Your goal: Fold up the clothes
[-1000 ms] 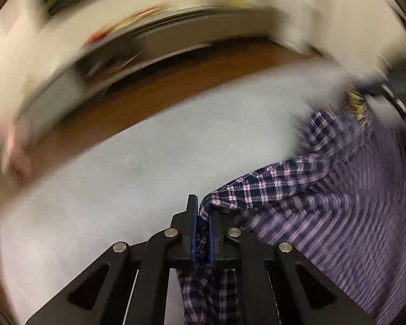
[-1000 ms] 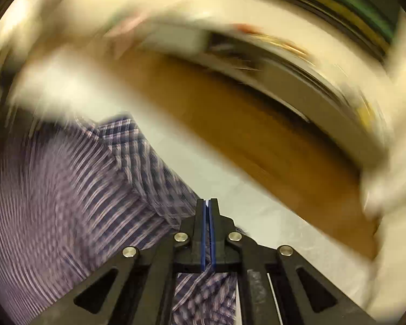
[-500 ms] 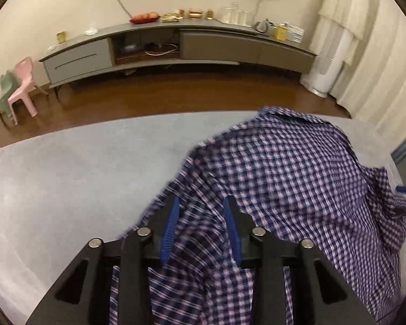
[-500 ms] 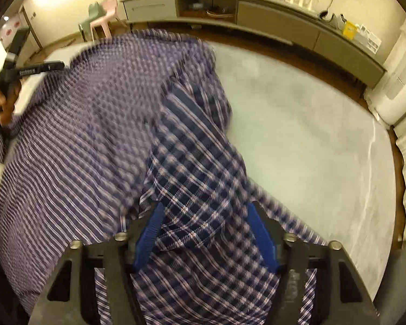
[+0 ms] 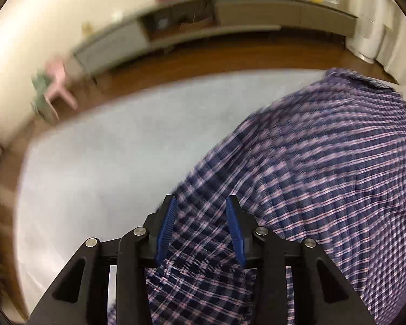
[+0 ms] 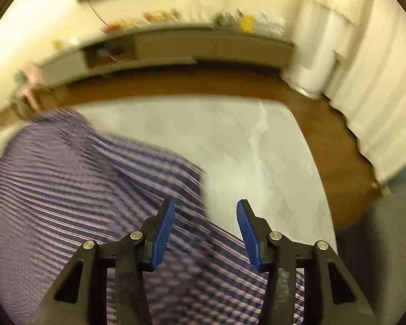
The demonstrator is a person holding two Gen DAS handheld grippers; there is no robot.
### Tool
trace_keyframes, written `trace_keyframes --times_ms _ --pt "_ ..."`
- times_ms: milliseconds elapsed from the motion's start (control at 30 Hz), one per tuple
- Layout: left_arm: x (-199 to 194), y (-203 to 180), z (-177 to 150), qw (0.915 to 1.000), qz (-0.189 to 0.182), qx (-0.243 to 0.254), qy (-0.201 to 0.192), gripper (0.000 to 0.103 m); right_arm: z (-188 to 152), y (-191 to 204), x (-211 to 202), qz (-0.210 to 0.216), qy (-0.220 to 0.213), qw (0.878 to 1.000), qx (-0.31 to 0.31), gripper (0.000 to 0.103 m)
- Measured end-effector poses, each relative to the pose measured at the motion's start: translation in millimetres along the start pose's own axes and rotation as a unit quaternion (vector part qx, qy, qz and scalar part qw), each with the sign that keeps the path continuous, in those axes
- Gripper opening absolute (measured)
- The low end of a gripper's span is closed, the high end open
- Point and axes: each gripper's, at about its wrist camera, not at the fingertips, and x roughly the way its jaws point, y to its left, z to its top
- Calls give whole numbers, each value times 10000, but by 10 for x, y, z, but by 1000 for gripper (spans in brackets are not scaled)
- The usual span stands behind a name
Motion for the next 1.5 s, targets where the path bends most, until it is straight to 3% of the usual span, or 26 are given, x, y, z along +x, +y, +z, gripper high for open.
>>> trace_keyframes --times_ms 67,167,300,333,467,567,600,700,800,833,933,1000,1033,1067,1133,1200,1300,1333,1400,1467,1500 --pt "-193 -288 130 9983 -481 182 -281 37 63 280 90 272 80 9988 -408 51" --pt "-180 -809 388 9939 -879 573 -327 37 160 690 247 645 215 9926 -1005 50" --pt "125 -1235 681 9936 -951 600 -64 37 416 849 931 240 783 9908 -1075 50" --pt "239 -1272 743 9940 -978 480 69 37 469 840 1076 87 914 9907 -1006 44" --pt "506 -1273 876 9936 -1097 199 186 42 820 623 1393 -478 866 9936 -546 44" --pt "470 -1176 915 9941 -1068 3 199 42 869 568 1270 -698 757 9926 -641 45" --pt "335 -1132 830 9930 -1173 -16 96 39 838 552 1116 -759 637 9927 -691 45" --pt "-71 -999 573 9886 -1486 -73 -215 38 564 656 463 -270 101 9951 -945 45" --pt "-403 -793 50 9862 -1628 97 -297 38 17 779 255 545 551 9863 -1456 45" --pt "-441 -700 -129 9879 -1520 141 -263 38 -130 767 295 556 743 9836 -1544 45" --pt "-362 -336 -588 9955 -927 164 -63 38 -410 492 521 -205 1086 9828 -1480 45" --pt "-164 -144 -715 9988 285 408 26 38 -395 237 543 -113 1040 9913 -798 46" --pt "-146 -52 -742 9984 486 298 30 39 -390 172 499 -174 1026 9932 -531 46" --pt "-180 39 -747 9992 387 25 11 38 -397 198 358 -292 842 9951 -423 46" --pt "-249 223 -757 9985 188 -521 -26 37 -473 441 52 -30 487 9970 -598 45" --pt "-473 195 -816 9944 -591 -824 -311 38 -609 699 -161 341 327 9953 -848 46" --pt "-541 -254 -956 9915 -1258 -264 -179 38 -929 1065 -152 840 583 9868 -1259 46" --pt "-551 -413 -1003 9892 -1460 -47 -106 38 -999 1091 -51 761 750 9862 -1262 45" --pt "-456 -619 -1047 9915 -1262 301 -79 40 -1105 948 117 659 891 9883 -1050 50" --pt "-457 -467 -904 9941 -1076 90 -71 44 -1153 679 214 475 933 9919 -715 50" --pt "-459 -363 -817 9950 -992 -56 -5 41 -1168 561 240 330 967 9931 -568 50"
